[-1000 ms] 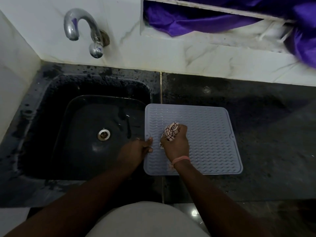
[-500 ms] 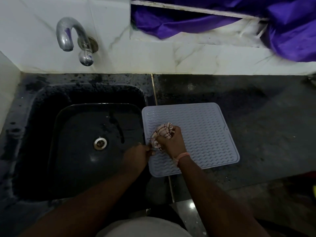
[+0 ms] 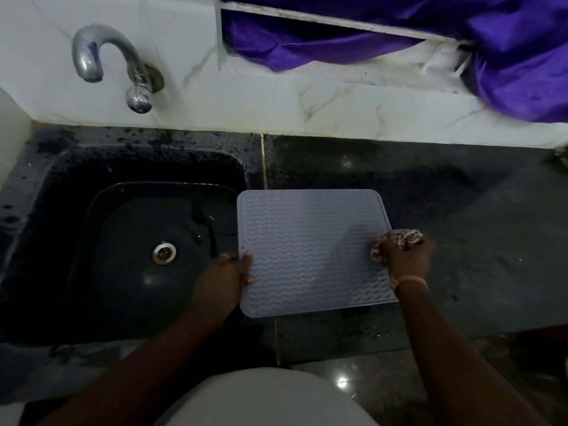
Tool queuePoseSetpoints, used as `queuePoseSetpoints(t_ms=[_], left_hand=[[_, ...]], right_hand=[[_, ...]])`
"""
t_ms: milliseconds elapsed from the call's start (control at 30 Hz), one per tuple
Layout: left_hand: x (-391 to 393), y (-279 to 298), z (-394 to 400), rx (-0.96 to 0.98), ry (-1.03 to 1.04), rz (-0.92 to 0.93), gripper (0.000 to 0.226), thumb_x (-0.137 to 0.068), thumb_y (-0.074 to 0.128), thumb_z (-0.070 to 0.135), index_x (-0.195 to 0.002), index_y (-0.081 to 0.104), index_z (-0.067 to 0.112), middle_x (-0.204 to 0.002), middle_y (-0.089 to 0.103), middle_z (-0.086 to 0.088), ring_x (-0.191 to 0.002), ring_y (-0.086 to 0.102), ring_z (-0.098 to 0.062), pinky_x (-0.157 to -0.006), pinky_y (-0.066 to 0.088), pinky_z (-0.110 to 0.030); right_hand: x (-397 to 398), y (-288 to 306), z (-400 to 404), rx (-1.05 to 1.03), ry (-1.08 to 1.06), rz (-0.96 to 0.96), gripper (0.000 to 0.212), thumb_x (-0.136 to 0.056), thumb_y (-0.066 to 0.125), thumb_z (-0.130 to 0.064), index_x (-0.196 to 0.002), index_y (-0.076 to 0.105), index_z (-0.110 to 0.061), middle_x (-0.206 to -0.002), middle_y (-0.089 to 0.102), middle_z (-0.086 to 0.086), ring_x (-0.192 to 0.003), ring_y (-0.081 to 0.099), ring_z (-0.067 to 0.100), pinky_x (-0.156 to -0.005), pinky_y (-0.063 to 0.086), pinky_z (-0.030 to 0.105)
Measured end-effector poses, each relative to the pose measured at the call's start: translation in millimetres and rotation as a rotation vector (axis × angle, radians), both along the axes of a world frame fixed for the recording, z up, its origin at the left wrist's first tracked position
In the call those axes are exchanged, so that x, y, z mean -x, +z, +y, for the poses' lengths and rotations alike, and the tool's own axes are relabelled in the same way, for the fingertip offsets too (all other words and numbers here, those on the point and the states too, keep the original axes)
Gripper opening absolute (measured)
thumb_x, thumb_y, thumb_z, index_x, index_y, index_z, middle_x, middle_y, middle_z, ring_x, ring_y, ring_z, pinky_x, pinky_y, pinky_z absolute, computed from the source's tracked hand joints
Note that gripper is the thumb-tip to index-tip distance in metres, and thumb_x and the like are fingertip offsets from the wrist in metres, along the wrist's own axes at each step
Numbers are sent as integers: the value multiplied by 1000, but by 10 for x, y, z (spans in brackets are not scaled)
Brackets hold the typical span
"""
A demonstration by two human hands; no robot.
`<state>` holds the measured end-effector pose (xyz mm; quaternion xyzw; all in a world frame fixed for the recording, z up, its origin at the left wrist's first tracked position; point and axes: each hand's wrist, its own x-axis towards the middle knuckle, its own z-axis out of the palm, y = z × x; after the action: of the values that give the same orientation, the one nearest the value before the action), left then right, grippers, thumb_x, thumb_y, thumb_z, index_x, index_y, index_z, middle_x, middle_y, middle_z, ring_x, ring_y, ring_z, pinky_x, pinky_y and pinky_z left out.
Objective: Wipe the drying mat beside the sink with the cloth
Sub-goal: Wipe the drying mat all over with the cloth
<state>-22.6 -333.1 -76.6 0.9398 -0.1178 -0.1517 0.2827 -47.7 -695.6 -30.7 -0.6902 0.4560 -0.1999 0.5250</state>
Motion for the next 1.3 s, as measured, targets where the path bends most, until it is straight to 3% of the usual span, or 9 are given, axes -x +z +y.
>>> queuePoseSetpoints(t_ms=[200, 333, 467, 600, 700, 867, 1033, 1200, 1300], left_hand=[[144, 82, -103, -244, -2, -51, 38, -105, 36, 45, -139, 51, 36, -135, 46, 3, -124, 45, -20, -93, 51, -37], [150, 55, -136, 4, 178, 62, 40, -104, 39, 49, -119, 67, 25, -117, 59, 11, -104, 62, -3, -93, 51, -32], [128, 32, -104, 227, 285, 80, 39, -100, 49, 53, -111, 73, 24, -109, 64, 12, -81, 65, 10, -88, 52, -27], [143, -16, -53, 152, 216, 80, 40, -94, 66, 34, -133, 62, 37, -129, 67, 5, -108, 63, -5, -91, 44, -19], [155, -22, -40, 191, 231, 110, 50, -91, 70, 30, -138, 57, 36, -137, 62, 3, -118, 62, -13, -95, 43, -21], [136, -14, -40, 316, 296, 179, 49, -87, 74, 24, -133, 61, 36, -133, 64, 10, -119, 62, -9, -92, 42, -11], [148, -16, -40, 336, 296, 186, 50, -90, 72, 20, -137, 60, 30, -136, 63, 4, -106, 53, 5, -74, 29, 12], [131, 17, -37, 408, 293, 221, 49, -89, 73, 17, -136, 62, 22, -127, 67, 5, -103, 56, 5, -73, 32, 10], [140, 44, -22, 517, 276, 253, 40, -88, 72, 8, -124, 68, 24, -105, 70, 25, -91, 61, 19, -73, 37, 7]], right_hand=[[-84, -199, -143, 353, 191, 351, 58, -85, 74, -12, -131, 43, 6, -130, 55, 25, -119, 56, 38, -101, 41, 35], [-159, -248, -109, 393, 230, 402, 30, -92, 61, -16, -113, 56, 5, -116, 57, 25, -114, 52, 37, -104, 34, 34], [-187, -91, 125, 256, 159, 368, 43, -90, 64, -16, -126, 51, 4, -124, 56, 26, -114, 56, 38, -83, 41, 33], [-148, -84, 682, 204, 128, 240, 66, -84, 77, -16, -133, 37, 1, -118, 63, 17, -106, 64, 34, -85, 45, 31], [-143, -140, 1048, 169, 193, 153, 54, -81, 80, -13, -115, 38, -16, -94, 60, -6, -89, 64, 24, -78, 46, 22], [-166, -251, 1408, 110, 259, 96, 50, -82, 80, -14, -111, 39, -10, -99, 65, 7, -87, 67, 22, -85, 58, 38], [-171, -249, 1718, 117, 309, 111, 53, -79, 82, -21, -110, 40, -12, -101, 65, 5, -90, 66, 21, -85, 55, 32], [-164, -208, 2046, 153, 385, 110, 54, -81, 82, -27, -109, 38, -15, -102, 64, 5, -90, 65, 21, -85, 56, 33], [-149, -231, 2195, 162, 451, 126, 55, -82, 81, -28, -113, 37, -15, -107, 65, 8, -94, 66, 24, -85, 57, 34]])
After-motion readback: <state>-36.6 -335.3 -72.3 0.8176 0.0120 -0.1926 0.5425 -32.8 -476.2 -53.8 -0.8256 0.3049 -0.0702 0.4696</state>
